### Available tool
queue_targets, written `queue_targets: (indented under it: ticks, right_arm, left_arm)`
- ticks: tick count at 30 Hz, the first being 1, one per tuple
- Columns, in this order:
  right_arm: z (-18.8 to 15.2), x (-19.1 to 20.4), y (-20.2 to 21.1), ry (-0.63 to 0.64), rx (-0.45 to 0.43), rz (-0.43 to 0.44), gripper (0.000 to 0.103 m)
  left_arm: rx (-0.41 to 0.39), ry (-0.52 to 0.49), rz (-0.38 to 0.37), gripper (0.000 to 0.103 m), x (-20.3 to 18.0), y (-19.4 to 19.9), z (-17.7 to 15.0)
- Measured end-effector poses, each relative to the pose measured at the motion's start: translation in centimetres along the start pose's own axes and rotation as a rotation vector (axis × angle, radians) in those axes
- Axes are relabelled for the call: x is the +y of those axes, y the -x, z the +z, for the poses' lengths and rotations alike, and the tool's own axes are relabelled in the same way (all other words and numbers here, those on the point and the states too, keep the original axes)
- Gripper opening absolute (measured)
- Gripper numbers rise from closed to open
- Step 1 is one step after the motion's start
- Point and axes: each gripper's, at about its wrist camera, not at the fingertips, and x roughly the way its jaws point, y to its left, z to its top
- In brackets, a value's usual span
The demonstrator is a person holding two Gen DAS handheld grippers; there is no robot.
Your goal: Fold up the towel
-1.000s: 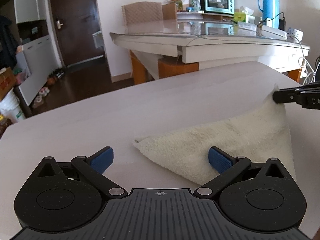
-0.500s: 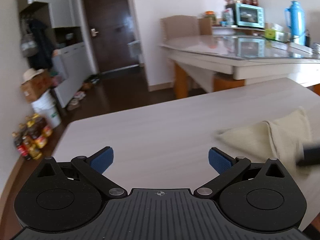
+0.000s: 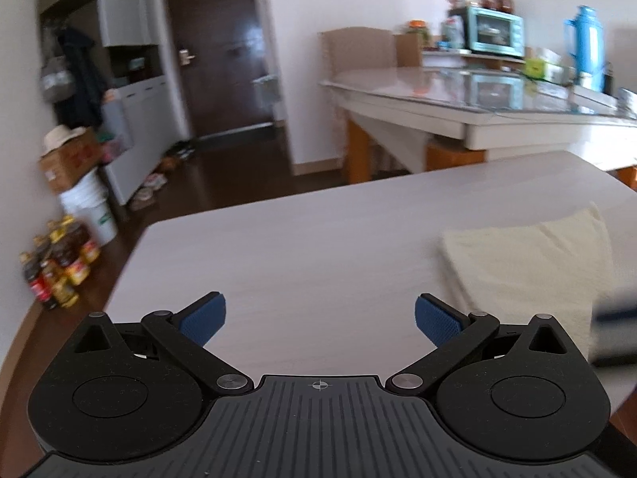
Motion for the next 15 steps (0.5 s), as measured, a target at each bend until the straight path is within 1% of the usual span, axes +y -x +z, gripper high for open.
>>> queue_targets:
  ticks: [1,2,3,5,6,9,12,15]
  right_arm:
    - [-0.2,-1.8,-0.3,-0.017,0.012,-0.066,0.041]
    - [-0.4,-3.5,-0.8,-0.045,0.032,-0.106,0.041]
    - [-0.6,-5.1,-1.3,-0.076,0.052,-0.137,0.039]
    - [-1.0,-7.9,-2.4,-0.124,0.089,-0.168,0.037]
    - [-1.2,-9.2,-3.1,-0.143,0.103,-0.180,0.037]
    - [-1.4,-11.4,-4.8,-0.168,0.128,-0.200,0.037]
    - [-1.0,-12.5,-5.9,-0.150,0.123,-0.194,0.036]
    - [-0.8,-13.3,-6.4,-0.133,0.135,-0.198,0.036]
  left_arm:
    - [0.005,-0.015,-0.034,0.103,-0.6,-0.3,0.1]
    - [0.007,-0.029,-0.057,0.103,-1.2,-0.6,0.3]
    - [0.011,-0.047,-0.076,0.103,-1.8,-0.9,0.3]
    - [0.025,-0.087,-0.100,0.103,-3.1,-1.7,0.3]
    - [0.033,-0.103,-0.104,0.103,-3.6,-2.1,0.3]
    - [0.053,-0.142,-0.107,0.103,-4.9,-3.3,0.0]
    - [0.060,-0.146,-0.110,0.103,-5.3,-3.9,-0.2]
    - [0.083,-0.153,-0.104,0.103,-5.9,-5.4,-0.1]
